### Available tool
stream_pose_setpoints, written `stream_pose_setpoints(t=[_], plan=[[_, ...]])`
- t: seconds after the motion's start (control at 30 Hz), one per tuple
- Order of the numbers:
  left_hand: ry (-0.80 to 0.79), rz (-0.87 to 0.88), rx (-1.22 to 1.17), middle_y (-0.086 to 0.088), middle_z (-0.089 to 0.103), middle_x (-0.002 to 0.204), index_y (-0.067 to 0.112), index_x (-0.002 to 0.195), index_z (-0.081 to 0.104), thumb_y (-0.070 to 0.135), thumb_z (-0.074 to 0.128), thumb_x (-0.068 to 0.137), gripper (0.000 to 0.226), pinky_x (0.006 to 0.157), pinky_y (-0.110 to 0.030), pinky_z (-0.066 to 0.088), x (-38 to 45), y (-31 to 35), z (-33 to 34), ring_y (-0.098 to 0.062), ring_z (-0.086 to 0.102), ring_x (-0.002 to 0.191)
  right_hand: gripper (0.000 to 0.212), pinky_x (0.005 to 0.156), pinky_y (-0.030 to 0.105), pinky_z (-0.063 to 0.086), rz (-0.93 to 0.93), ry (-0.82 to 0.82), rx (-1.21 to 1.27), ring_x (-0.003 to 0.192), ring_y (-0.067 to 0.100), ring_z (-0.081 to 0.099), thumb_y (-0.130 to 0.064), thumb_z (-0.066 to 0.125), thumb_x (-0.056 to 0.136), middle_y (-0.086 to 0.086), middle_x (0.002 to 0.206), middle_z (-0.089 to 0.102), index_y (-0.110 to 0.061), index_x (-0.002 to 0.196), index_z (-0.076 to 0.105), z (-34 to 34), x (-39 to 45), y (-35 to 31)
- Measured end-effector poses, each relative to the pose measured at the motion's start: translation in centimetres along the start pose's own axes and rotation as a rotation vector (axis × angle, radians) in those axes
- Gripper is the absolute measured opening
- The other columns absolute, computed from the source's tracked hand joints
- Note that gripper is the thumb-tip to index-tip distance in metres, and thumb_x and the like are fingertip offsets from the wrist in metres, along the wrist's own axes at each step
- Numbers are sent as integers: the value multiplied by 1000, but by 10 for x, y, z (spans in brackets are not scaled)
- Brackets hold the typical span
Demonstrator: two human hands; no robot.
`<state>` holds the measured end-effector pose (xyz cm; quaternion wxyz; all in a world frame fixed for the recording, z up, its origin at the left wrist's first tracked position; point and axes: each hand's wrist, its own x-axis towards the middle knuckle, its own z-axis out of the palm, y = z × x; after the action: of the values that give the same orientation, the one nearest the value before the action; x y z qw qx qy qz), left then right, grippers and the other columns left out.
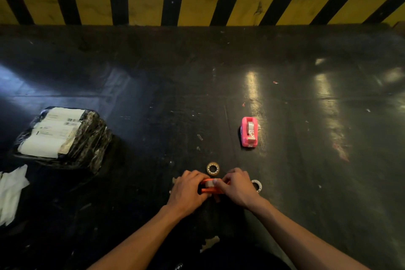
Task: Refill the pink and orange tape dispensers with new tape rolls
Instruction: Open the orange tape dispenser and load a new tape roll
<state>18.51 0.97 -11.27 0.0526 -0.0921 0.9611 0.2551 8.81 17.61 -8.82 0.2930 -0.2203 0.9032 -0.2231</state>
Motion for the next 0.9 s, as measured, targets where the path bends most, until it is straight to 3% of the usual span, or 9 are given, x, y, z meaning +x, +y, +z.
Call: stream_pose_setpoints(t=[0.13, 0.27, 0.4, 0.63, 0.83, 0.9], plan=[[-24, 1, -13, 17, 61, 121, 40, 126, 59, 51, 71, 81, 48, 85, -27, 31, 1, -4, 1, -4, 46, 110, 28, 78, 35, 51, 87, 18, 249, 87, 20, 66, -44, 71, 80, 8, 88, 74, -16, 82, 75, -2, 1, -8], [-21, -1, -16, 19, 61, 120, 42, 125, 59, 51, 71, 82, 46, 85, -29, 31, 1, -6, 1, -3, 45, 107, 17, 57, 22, 43, 117, 3, 315, 66, 11, 59, -35, 70, 83, 0, 72, 67, -20, 75, 69, -10, -2, -4], [-2, -2, -23, 18, 63, 120, 41, 125, 60, 49, 73, 82, 45, 84, -29, 31, 1, -6, 2, -5, 49, 108, 18, 58, 25, 43, 157, 33, 325, 66, 11, 59, -29, 67, 87, -6, 70, 64, -20, 71, 65, -26, -9, 20], [-13, -13, -36, 16, 62, 125, 38, 129, 59, 45, 74, 83, 48, 89, -25, 33, 1, -7, 5, -4, 49, 113, 13, 50, 25, 48, 268, -48, 302, 58, 12, 63, -28, 62, 92, 7, 77, 71, -17, 85, 65, -34, -14, 38], [-17, -19, -45, 16, 61, 126, 38, 129, 58, 44, 73, 84, 48, 87, -23, 27, 1, -6, 5, -2, 48, 113, 12, 71, 30, 48, 281, 55, 165, 83, 20, 67, -27, 61, 92, 2, 86, 69, -21, 83, 64, -17, -6, 25], [-19, -20, -49, 16, 61, 125, 38, 129, 58, 43, 74, 84, 48, 88, -23, 27, 1, -6, 5, -2, 48, 112, 14, 70, 28, 47, 285, 68, 167, 79, 19, 65, -26, 60, 92, 1, 82, 66, -24, 78, 62, -12, -4, 21]])
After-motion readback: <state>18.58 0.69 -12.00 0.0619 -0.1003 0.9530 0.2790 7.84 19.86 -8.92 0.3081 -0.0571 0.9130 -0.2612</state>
